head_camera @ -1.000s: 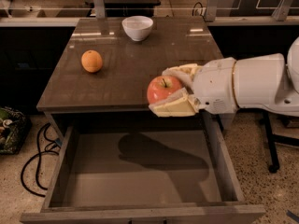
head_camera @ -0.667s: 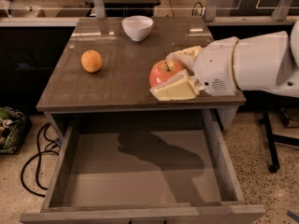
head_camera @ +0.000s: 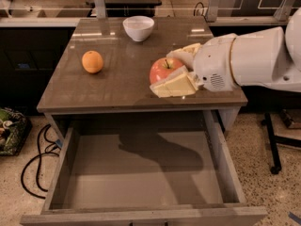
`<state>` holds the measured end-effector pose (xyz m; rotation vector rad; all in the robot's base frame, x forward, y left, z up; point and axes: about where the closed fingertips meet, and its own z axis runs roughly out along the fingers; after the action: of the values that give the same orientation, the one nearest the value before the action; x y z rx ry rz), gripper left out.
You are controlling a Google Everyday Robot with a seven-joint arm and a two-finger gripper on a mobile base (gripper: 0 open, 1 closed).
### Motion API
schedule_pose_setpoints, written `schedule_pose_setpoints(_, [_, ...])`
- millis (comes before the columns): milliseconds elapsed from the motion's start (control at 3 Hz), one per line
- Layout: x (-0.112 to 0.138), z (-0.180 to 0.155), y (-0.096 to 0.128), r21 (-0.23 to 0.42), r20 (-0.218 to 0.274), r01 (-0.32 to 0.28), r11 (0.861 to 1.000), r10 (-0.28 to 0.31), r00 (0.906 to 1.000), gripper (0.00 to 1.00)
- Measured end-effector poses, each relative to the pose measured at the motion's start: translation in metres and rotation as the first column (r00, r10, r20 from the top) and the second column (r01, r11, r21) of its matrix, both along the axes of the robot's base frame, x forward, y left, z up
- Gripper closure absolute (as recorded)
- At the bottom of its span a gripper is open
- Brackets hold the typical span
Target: Pick apple from top drawer and place on counter
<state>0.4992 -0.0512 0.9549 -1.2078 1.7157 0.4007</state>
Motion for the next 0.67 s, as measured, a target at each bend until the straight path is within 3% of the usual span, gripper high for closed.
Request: schedule_pose_setpoints(667, [0.105,-0.024,-0.033,0.034,-0.079,0.117,0.992,-0.115,0.9903,1.00])
